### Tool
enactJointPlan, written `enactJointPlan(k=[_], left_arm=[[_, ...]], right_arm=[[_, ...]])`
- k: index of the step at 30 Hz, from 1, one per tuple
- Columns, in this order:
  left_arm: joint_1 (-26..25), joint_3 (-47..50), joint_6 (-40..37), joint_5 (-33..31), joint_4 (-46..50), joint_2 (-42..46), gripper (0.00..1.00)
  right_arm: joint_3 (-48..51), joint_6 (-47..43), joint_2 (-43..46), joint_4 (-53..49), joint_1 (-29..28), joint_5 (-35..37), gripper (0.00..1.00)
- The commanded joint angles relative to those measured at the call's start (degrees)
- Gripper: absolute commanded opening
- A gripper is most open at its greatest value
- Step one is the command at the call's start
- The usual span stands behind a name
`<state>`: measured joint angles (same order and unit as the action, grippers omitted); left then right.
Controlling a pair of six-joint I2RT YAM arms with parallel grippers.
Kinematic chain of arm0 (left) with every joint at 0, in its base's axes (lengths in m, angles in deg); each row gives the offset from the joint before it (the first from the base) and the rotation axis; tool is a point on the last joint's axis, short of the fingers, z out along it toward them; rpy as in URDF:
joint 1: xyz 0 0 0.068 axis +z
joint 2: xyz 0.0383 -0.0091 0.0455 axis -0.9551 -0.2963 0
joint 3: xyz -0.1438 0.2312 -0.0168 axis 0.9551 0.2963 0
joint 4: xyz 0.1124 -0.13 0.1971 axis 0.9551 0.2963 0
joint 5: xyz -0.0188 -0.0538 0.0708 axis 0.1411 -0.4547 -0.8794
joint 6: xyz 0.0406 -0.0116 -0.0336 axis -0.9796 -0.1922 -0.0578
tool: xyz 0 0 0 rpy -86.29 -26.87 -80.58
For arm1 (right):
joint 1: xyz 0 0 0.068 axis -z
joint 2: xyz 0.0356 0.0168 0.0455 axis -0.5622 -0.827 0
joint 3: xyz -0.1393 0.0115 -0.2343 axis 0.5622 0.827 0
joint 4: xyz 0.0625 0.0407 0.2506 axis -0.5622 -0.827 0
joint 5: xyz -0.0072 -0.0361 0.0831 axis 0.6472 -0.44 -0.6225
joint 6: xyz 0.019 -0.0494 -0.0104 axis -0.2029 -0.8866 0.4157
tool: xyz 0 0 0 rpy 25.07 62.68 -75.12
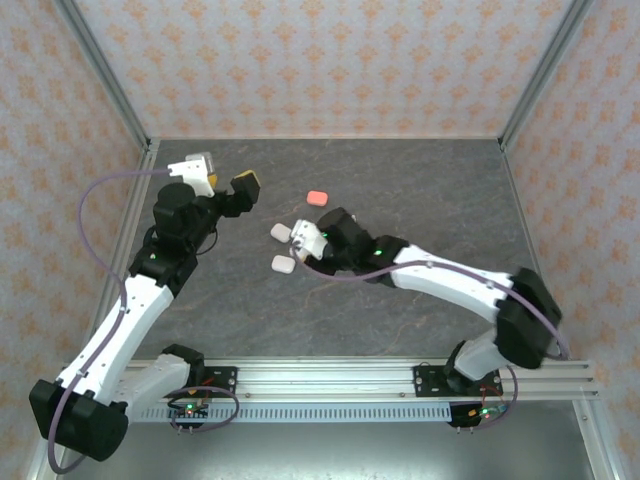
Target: Insert the wireless bluetooth earbuds into the charging case
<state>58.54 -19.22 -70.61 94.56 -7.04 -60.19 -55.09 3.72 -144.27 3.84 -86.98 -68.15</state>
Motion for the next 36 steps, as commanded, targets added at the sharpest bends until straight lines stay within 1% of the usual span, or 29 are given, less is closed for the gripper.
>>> enactJointPlan(k=[1, 3, 6, 9, 12, 16, 21, 25, 32, 36], left_arm=[[0.0, -3.8, 0.5, 13.2, 0.4, -2.3, 0.91], [-0.1, -5.6, 1.3, 18.9, -0.2, -4.1, 0.85], [-0.1, -6.6, 3.6, 29.2, -4.3, -5.7, 0.81], [-1.0, -7.3, 4.9, 37.5, -7.4, -6.5, 0.8], [-2.8, -8.3, 5.0, 41.9, -7.2, -7.1, 0.82], [-5.7, -10.1, 4.5, 43.6, -4.4, -8.4, 0.89], [-7.7, -13.1, 2.2, 44.1, 1.4, -11.8, 0.89], [-8.5, -14.0, 2.5, 45.3, 1.5, -14.1, 0.87], [-9.7, -15.4, -0.3, 48.0, 4.4, -16.1, 0.71], [-10.1, -15.9, -2.0, 48.6, 6.5, -17.0, 0.57]], right_arm=[[0.5, -2.6, 7.4, 2.5, -0.1, 4.4, 0.43], [0.2, -5.2, 11.4, 2.9, -0.1, 6.1, 0.44], [-1.3, -10.4, 14.8, 1.7, -0.1, 8.2, 0.45], [-2.7, -14.4, 16.8, 0.5, 0.0, 10.7, 0.45], [-3.2, -16.8, 17.4, 0.7, 0.4, 11.2, 0.45], [-3.3, -18.1, 17.2, 2.0, 0.5, 10.9, 0.45], [-3.0, -17.5, 17.2, 4.1, 0.5, 9.9, 0.45], [-3.2, -17.3, 17.3, 4.4, 0.6, 9.6, 0.45], [-3.0, -16.0, 17.9, 5.9, 1.2, 8.7, 0.45], [-2.7, -15.3, 17.8, 7.1, 1.3, 8.9, 0.45]])
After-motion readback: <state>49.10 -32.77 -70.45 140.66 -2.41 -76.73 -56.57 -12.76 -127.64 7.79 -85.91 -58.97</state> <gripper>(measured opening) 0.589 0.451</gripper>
